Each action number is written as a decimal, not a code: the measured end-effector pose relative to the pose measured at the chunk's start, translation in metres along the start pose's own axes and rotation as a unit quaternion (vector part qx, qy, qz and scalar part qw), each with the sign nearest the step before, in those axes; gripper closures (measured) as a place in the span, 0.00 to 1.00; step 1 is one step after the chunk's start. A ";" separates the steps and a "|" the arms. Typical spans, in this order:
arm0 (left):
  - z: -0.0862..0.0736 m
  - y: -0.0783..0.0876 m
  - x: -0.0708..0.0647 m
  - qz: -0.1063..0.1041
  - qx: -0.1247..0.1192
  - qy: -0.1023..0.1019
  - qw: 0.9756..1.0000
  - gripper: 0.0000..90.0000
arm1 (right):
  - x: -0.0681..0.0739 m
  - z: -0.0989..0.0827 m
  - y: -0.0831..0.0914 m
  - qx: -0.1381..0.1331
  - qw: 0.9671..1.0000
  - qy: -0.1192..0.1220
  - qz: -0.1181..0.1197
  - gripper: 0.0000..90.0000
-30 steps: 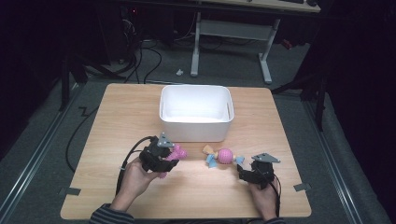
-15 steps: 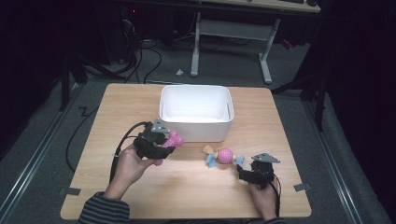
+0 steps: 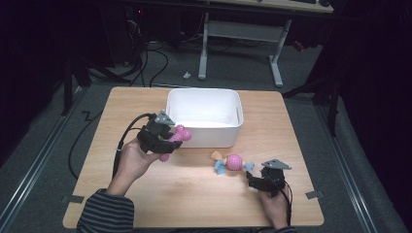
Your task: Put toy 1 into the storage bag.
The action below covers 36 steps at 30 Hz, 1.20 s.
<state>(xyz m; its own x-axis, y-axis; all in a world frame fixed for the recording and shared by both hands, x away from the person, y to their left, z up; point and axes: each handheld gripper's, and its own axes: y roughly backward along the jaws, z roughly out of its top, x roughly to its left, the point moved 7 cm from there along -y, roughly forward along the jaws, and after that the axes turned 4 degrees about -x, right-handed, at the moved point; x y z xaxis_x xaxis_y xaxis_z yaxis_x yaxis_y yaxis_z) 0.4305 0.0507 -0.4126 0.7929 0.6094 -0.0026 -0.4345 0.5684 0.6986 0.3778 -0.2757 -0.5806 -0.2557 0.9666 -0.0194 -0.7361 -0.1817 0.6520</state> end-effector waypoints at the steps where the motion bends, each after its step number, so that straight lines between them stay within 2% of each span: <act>1: 0.002 0.001 0.001 -0.001 -0.002 0.002 1.000 0.65 | 0.000 0.000 0.000 0.000 1.000 0.000 0.000 0.22; 8: 0.017 0.006 0.009 -0.005 -0.009 0.007 1.000 0.65 | 0.000 0.000 0.000 0.000 1.000 0.001 0.000 0.22; 17: 0.032 0.002 0.014 -0.006 -0.002 0.000 1.000 0.65 | 0.000 0.000 0.000 0.000 1.000 0.000 0.001 0.22; 25: 0.051 -0.001 0.021 -0.006 -0.007 0.005 1.000 0.65 | 0.000 0.000 0.000 0.000 1.000 0.001 0.001 0.22; 29: 0.059 -0.005 0.024 -0.006 -0.008 0.007 1.000 0.66 | 0.000 0.000 0.000 0.000 1.000 0.001 0.002 0.22; 32: 0.062 -0.012 0.028 0.004 -0.005 0.013 1.000 0.65 | 0.000 0.000 0.000 0.000 1.000 0.001 0.002 0.22; 36: 0.066 -0.021 0.032 0.003 0.000 0.018 1.000 0.65 | 0.001 0.000 0.000 0.000 1.000 0.002 0.003 0.22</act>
<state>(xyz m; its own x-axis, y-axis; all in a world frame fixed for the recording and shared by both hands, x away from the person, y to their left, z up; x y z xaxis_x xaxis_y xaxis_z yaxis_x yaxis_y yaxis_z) 0.4927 0.0218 -0.3799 0.7747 0.6318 -0.0248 -0.4386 0.5652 0.6987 0.3776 -0.2751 -0.5806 -0.2631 0.9646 -0.0192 -0.7344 -0.1873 0.6523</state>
